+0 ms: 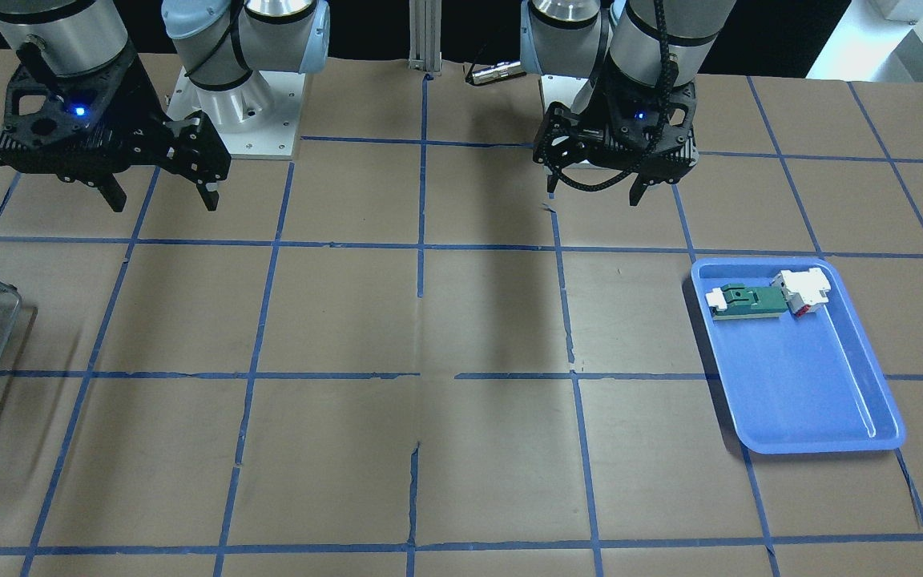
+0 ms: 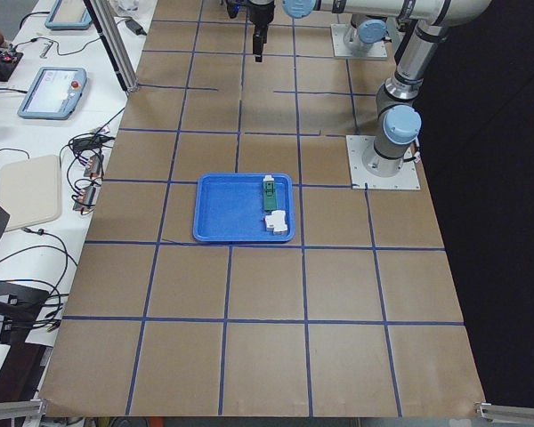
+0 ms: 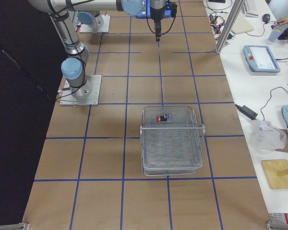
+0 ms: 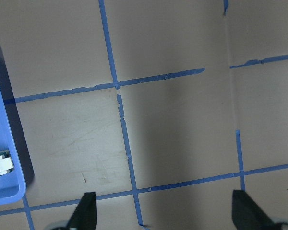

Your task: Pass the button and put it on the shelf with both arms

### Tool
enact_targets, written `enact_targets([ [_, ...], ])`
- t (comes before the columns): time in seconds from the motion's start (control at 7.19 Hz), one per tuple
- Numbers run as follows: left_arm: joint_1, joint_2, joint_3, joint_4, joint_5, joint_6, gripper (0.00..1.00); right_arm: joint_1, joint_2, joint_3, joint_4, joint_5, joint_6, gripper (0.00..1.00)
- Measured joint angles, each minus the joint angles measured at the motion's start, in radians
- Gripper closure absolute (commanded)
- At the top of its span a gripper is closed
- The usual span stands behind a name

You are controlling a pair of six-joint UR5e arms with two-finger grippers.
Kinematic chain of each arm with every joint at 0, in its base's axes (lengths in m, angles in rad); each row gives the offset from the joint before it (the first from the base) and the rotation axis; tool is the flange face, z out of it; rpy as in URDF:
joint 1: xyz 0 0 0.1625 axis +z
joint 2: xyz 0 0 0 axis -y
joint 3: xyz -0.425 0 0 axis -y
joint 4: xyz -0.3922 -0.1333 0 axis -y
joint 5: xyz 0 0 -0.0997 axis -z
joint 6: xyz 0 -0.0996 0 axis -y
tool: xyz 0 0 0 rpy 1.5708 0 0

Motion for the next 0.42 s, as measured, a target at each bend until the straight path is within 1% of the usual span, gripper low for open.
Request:
enact_targets([
  [0.42,0.005,-0.003,0.003,0.001,-0.002,0.000,0.00,0.001,0.028,-0.042,0.057,-0.003,0.075,0.00],
])
